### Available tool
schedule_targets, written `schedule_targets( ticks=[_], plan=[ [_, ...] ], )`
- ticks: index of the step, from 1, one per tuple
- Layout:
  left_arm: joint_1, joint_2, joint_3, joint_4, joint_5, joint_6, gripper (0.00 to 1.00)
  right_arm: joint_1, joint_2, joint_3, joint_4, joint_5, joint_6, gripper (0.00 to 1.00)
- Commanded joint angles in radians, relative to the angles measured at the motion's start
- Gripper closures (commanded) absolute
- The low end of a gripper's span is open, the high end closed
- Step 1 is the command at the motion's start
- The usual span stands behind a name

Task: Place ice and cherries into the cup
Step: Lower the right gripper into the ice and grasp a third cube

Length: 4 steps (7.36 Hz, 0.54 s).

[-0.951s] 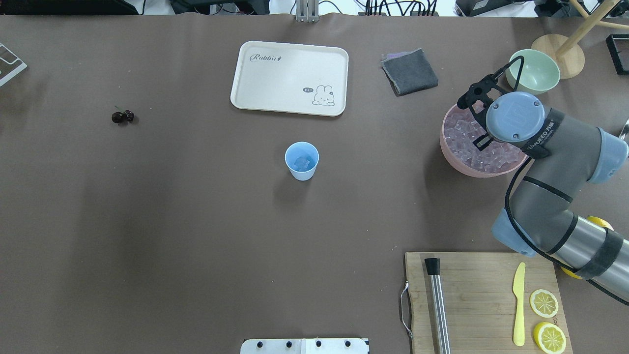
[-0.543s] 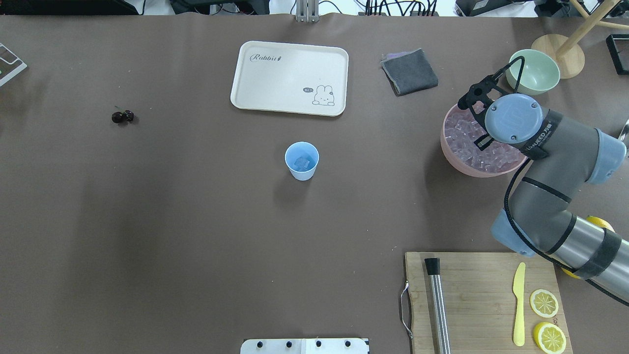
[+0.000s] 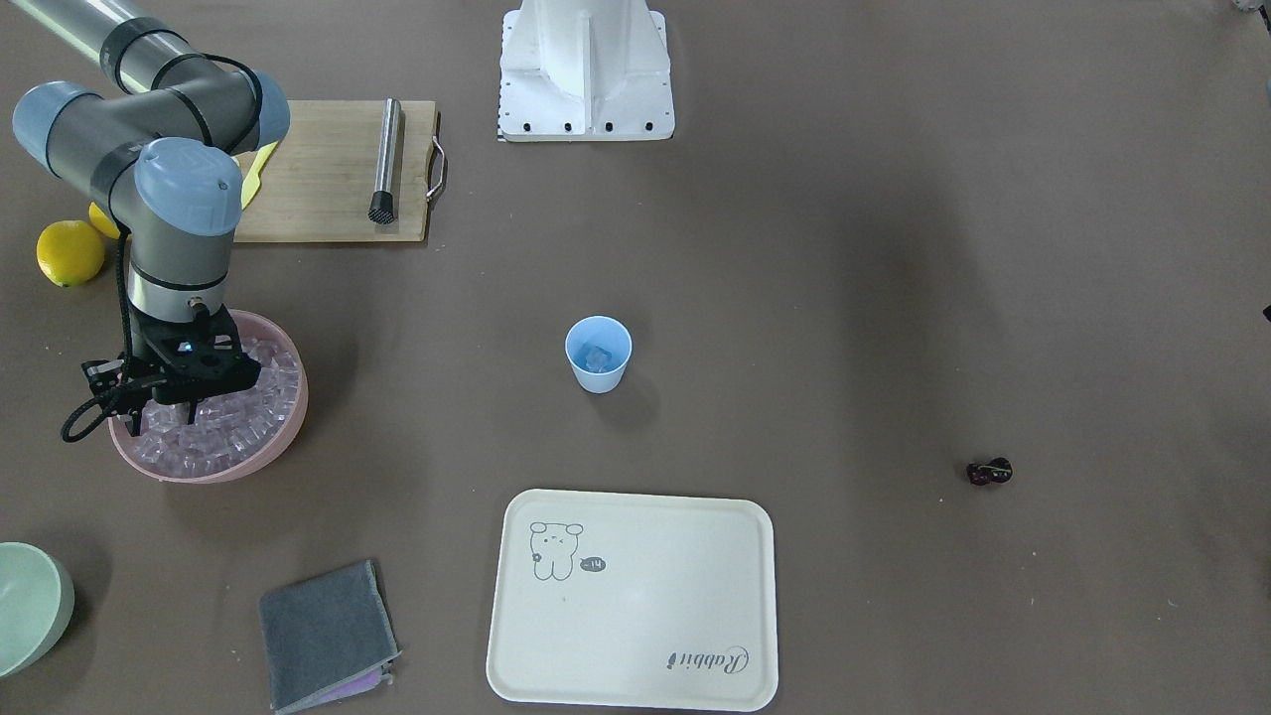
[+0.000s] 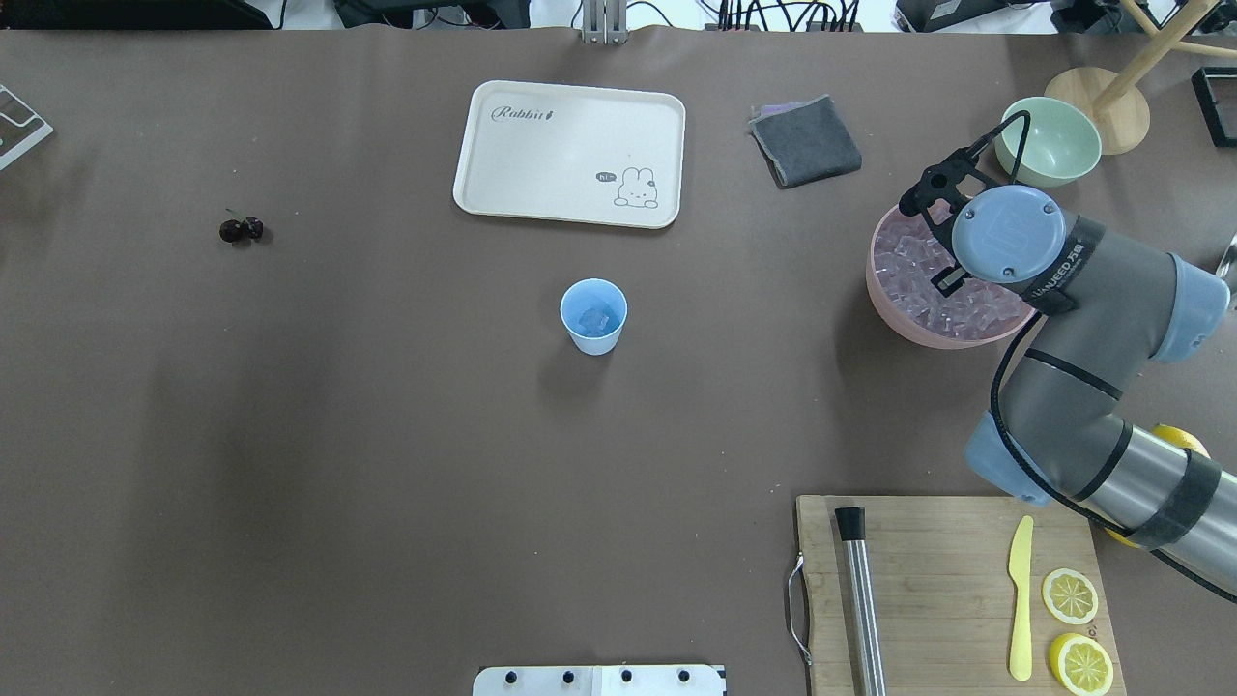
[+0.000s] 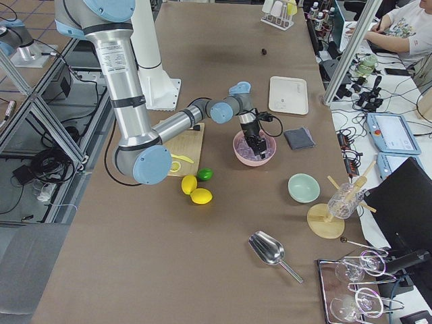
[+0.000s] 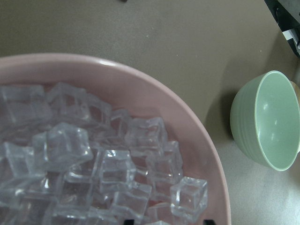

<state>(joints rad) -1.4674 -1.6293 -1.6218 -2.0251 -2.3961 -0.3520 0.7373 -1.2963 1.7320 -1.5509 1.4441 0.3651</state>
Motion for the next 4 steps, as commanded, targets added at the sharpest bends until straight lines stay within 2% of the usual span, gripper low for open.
schedule_targets(
  ticks=[1, 2, 4],
  plan=[
    [-0.001, 0.012, 0.003, -0.021, 0.000, -0.001, 0.02, -0.007, 0.000, -0.002, 0.000, -0.011, 0.002, 0.40],
    [-0.001, 0.014, 0.003, -0.021, 0.000, -0.001, 0.02, -0.016, 0.000, -0.006, -0.001, -0.046, 0.000, 0.41],
    [0.001, 0.014, 0.003, -0.021, 0.000, -0.002, 0.02, -0.016, -0.001, -0.008, -0.002, -0.053, -0.009, 0.41]
  ],
)
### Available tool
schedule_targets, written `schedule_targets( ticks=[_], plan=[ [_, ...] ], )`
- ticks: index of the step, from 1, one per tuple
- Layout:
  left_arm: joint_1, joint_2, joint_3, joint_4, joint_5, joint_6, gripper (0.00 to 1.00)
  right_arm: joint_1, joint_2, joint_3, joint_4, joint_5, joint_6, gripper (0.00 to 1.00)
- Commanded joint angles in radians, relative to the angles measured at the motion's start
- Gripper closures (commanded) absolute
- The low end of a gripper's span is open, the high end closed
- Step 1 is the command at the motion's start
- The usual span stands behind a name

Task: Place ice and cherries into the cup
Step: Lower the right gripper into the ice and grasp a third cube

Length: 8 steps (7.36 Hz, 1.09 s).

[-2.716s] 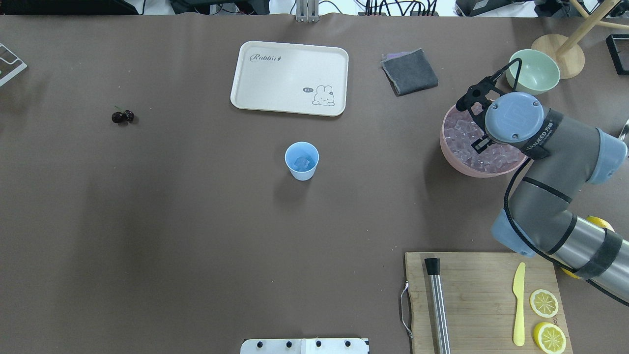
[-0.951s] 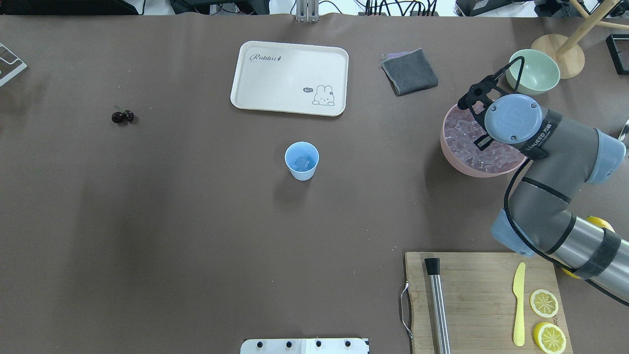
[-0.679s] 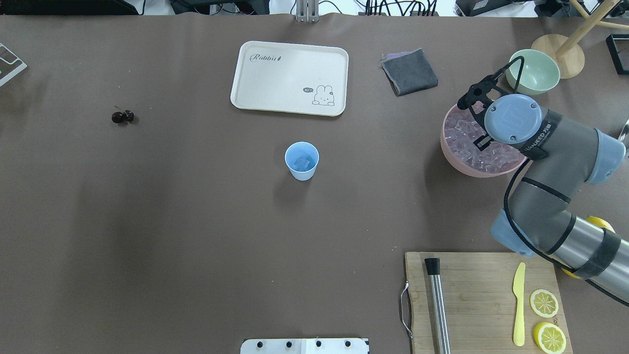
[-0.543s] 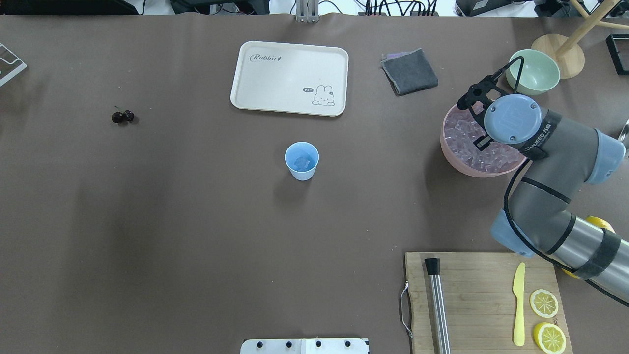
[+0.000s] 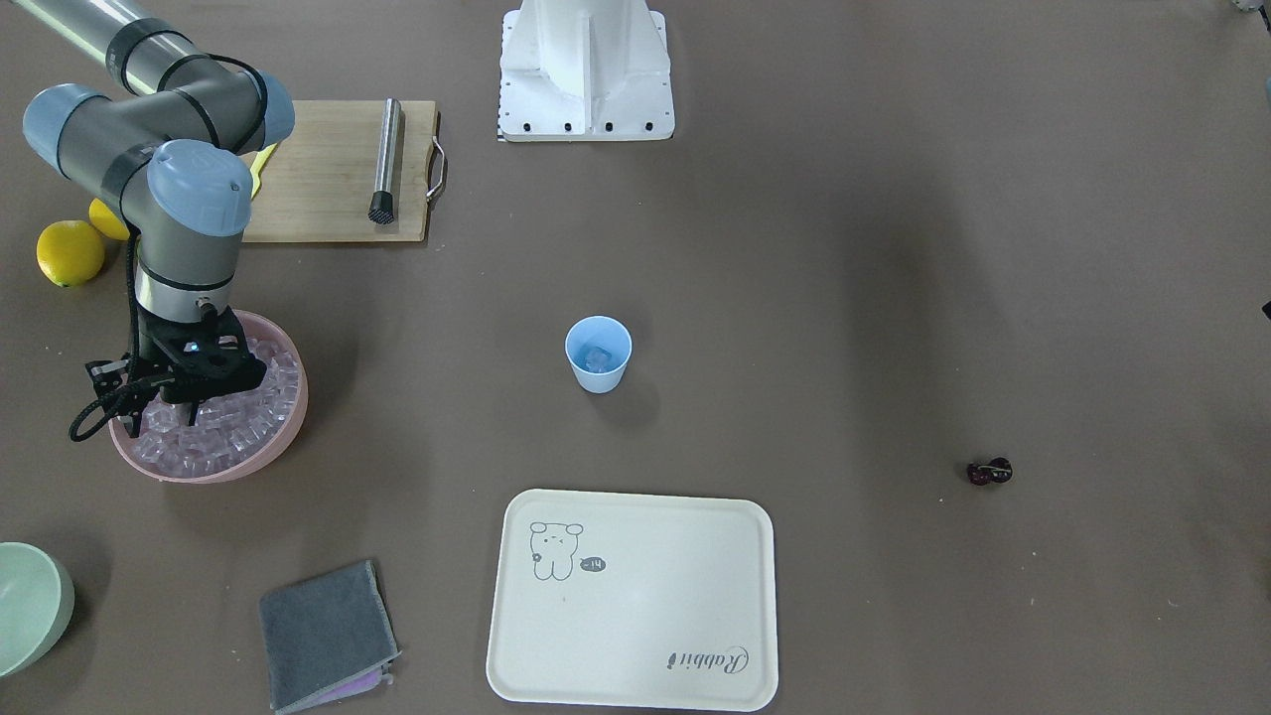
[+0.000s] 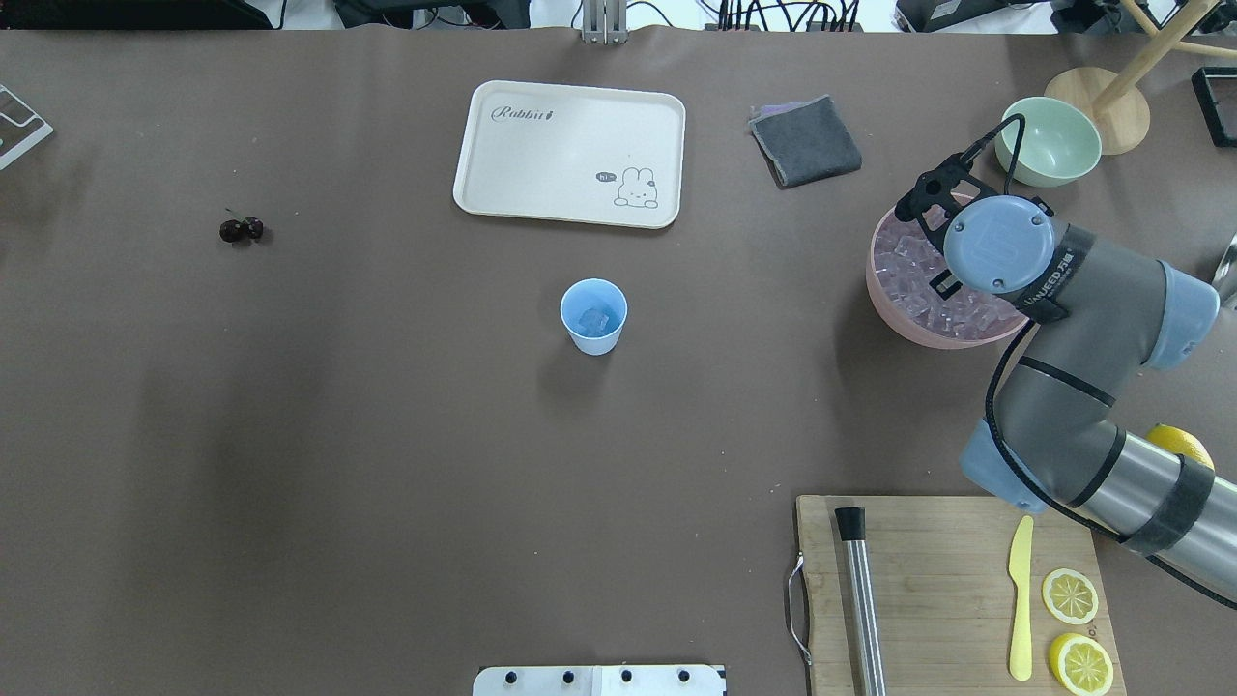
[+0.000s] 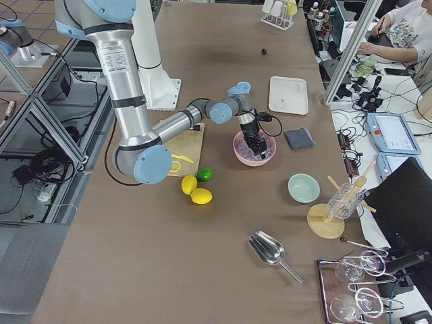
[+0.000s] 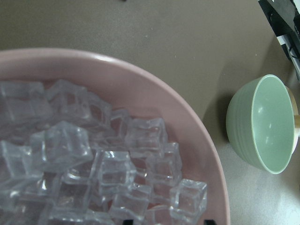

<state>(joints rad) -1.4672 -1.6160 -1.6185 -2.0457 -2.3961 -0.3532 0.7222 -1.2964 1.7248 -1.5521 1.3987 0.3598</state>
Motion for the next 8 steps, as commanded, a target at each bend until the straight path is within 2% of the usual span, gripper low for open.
schedule_targets(
  ticks=[1, 4, 6, 8],
  plan=[
    [0.001, 0.001, -0.001, -0.001, 0.000, -0.001, 0.02, -0.001, -0.001, -0.001, 0.000, -0.007, -0.002, 0.41],
    [0.001, 0.001, 0.000, -0.001, 0.000, -0.001, 0.02, -0.004, -0.003, -0.004, 0.000, -0.013, 0.001, 0.48],
    [0.001, 0.001, 0.000, -0.001, 0.000, -0.001, 0.02, -0.006, -0.001, -0.007, 0.003, -0.018, 0.002, 0.67],
    [0.001, 0.001, 0.000, -0.001, 0.002, 0.000, 0.02, -0.006, -0.001, -0.004, 0.003, -0.020, 0.002, 0.79]
  ],
)
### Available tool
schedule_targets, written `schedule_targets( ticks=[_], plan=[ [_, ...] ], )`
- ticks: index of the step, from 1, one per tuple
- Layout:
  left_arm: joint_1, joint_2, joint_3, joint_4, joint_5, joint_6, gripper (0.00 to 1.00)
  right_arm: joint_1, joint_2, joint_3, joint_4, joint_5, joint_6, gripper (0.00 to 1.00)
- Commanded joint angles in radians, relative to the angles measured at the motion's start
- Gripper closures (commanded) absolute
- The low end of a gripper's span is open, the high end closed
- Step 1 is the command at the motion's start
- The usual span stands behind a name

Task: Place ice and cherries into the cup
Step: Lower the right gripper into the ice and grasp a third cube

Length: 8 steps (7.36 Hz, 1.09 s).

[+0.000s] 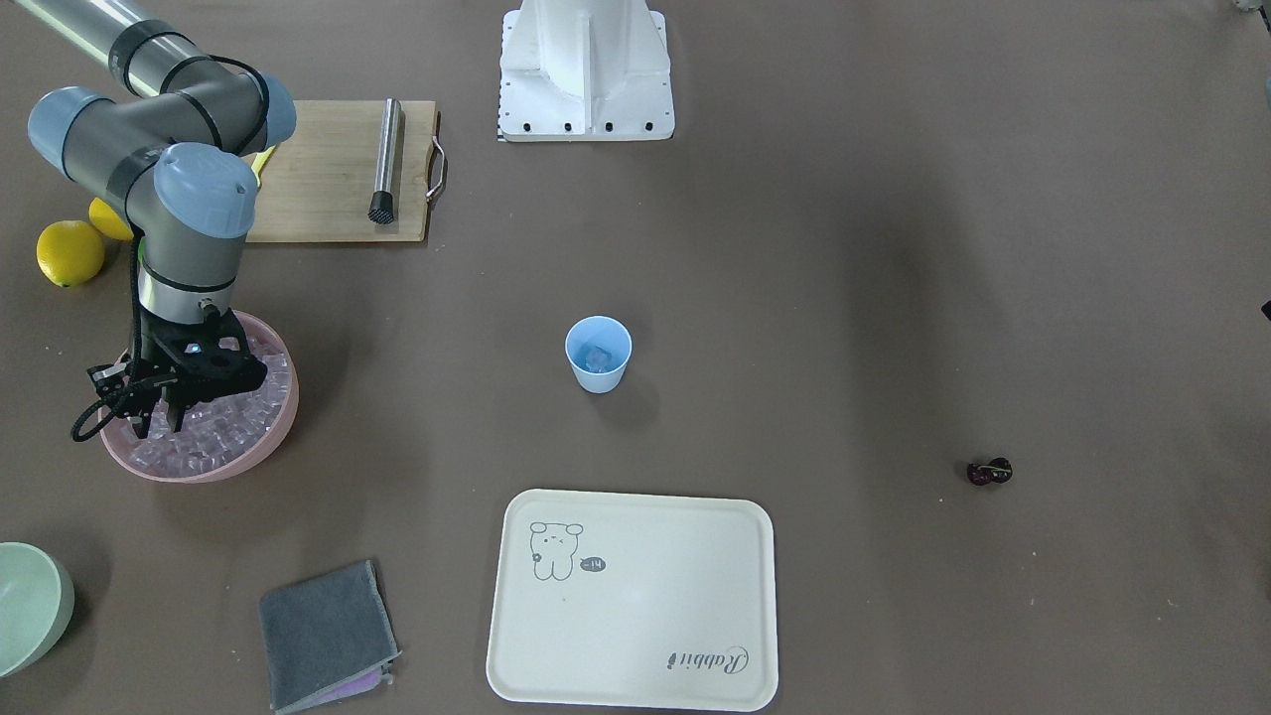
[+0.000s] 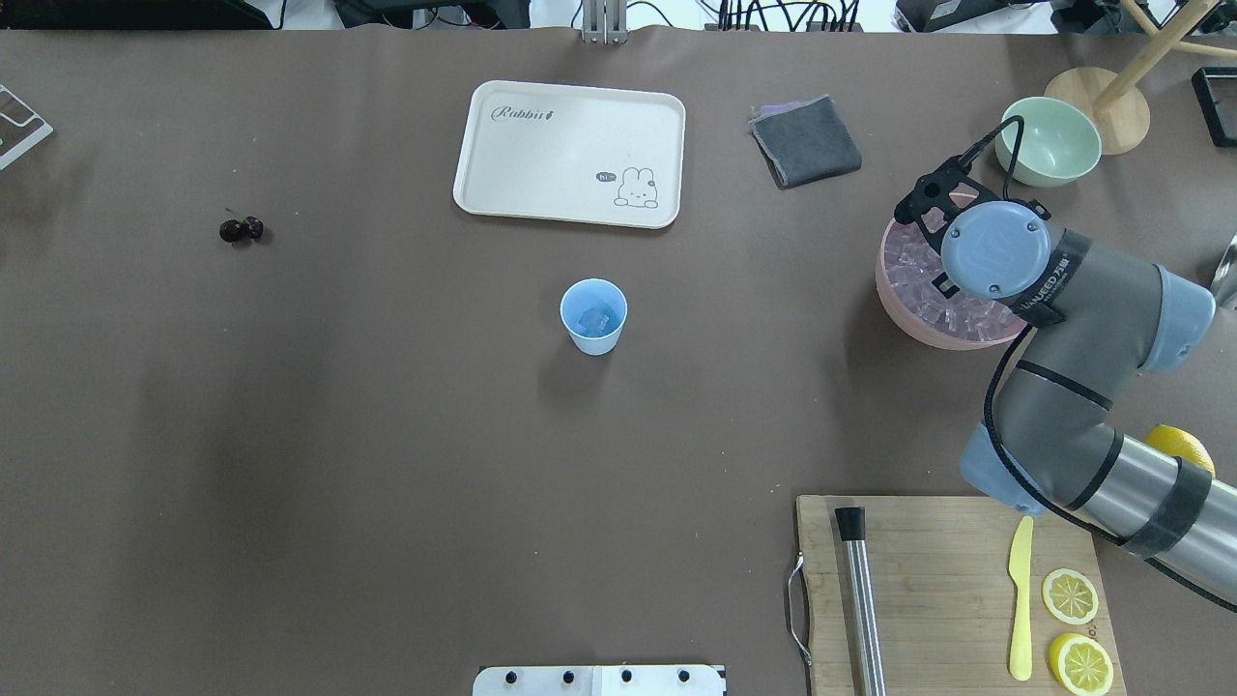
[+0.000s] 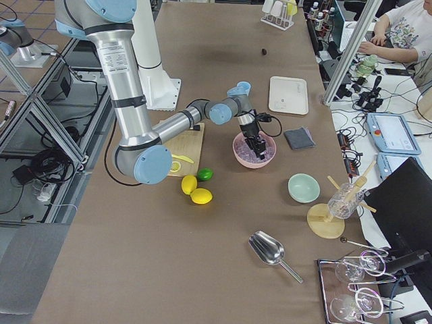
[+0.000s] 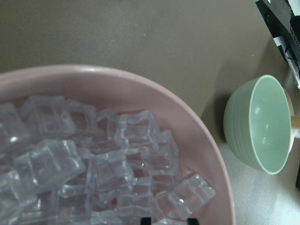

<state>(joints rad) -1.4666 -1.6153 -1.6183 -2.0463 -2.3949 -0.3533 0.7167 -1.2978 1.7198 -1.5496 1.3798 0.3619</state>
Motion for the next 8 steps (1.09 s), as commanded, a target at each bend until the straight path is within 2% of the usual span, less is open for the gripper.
schedule_targets(
  ticks=[1, 5, 6, 7, 8],
  plan=[
    [0.000, 0.002, 0.000, 0.000, -0.001, 0.000, 0.02, 0.000, 0.000, 0.003, -0.001, -0.001, -0.001, 0.80],
    [0.000, 0.009, -0.002, 0.000, -0.001, 0.000, 0.02, 0.023, 0.000, 0.045, -0.013, 0.005, -0.012, 0.97],
    [0.000, 0.009, -0.003, 0.000, -0.001, 0.000, 0.02, 0.029, 0.008, 0.120, -0.111, 0.010, -0.021, 1.00],
    [0.000, 0.009, -0.003, 0.000, -0.001, 0.000, 0.02, 0.032, 0.070, 0.150, -0.198, 0.011, -0.017, 1.00],
    [0.000, 0.009, -0.002, 0.000, -0.001, 0.000, 0.02, 0.023, 0.125, 0.161, -0.229, 0.045, 0.015, 1.00]
  ],
)
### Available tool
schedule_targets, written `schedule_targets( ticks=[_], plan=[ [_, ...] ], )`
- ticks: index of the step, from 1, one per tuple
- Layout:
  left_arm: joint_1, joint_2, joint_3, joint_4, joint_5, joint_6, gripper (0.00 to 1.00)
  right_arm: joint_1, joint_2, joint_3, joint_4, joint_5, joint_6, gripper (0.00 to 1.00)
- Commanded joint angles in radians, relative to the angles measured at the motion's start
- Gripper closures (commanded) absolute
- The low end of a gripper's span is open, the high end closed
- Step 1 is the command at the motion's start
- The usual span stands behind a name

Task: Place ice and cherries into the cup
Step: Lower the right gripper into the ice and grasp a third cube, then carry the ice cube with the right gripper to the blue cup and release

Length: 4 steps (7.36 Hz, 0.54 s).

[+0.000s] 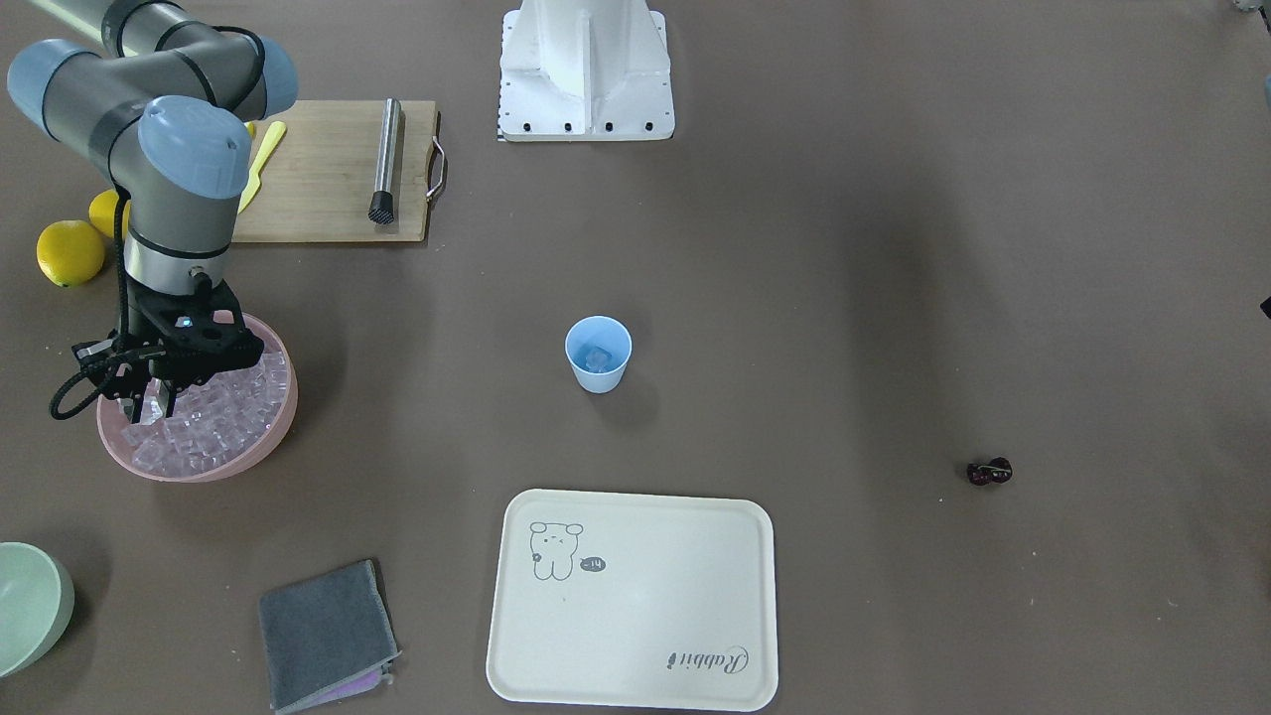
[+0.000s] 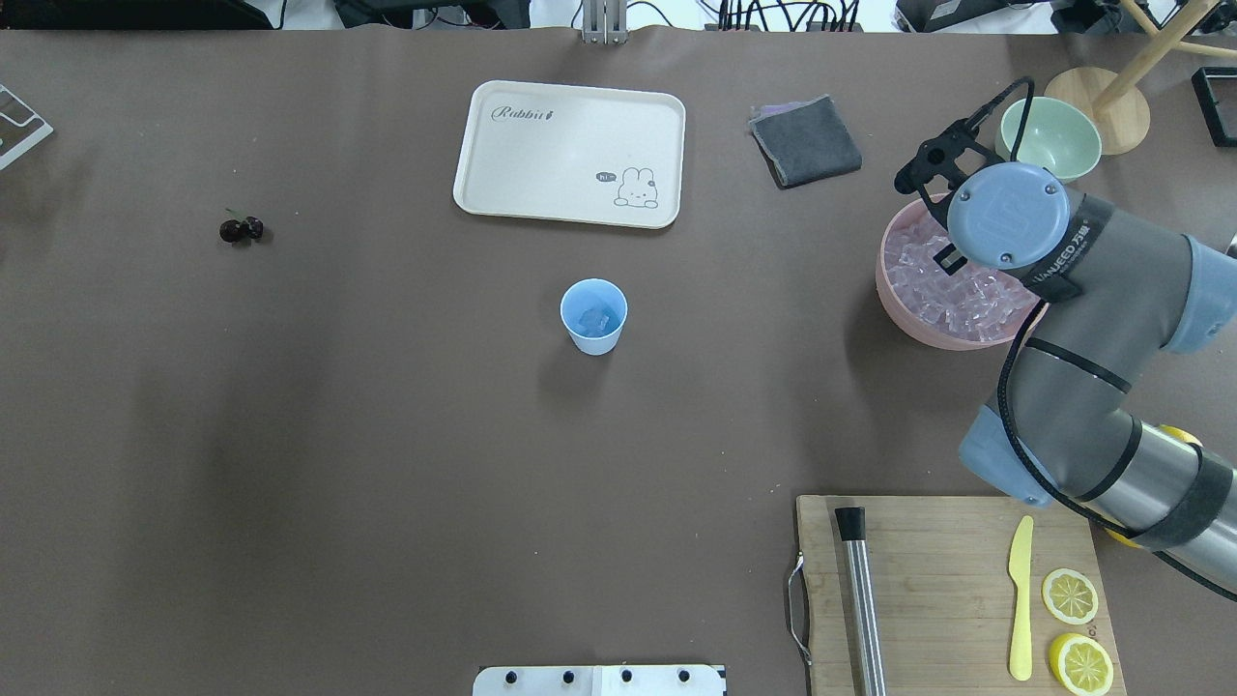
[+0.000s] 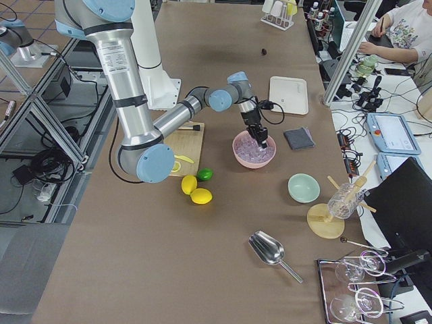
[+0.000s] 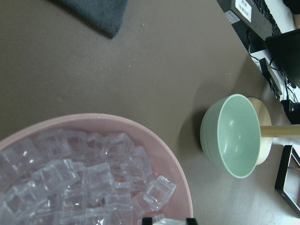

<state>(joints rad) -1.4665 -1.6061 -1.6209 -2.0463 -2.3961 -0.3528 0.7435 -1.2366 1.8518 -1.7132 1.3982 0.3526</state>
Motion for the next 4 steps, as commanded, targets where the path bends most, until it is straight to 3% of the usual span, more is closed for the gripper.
schedule_targets(
  ticks=[1, 4],
  plan=[
    [0.000, 0.000, -0.002, 0.000, 0.000, -0.002, 0.02, -0.042, 0.118, 0.023, -0.066, 0.048, 0.128, 1.00],
    [-0.002, -0.017, -0.007, 0.000, 0.000, -0.021, 0.02, -0.188, 0.380, -0.019, -0.065, 0.120, 0.521, 1.00]
  ],
)
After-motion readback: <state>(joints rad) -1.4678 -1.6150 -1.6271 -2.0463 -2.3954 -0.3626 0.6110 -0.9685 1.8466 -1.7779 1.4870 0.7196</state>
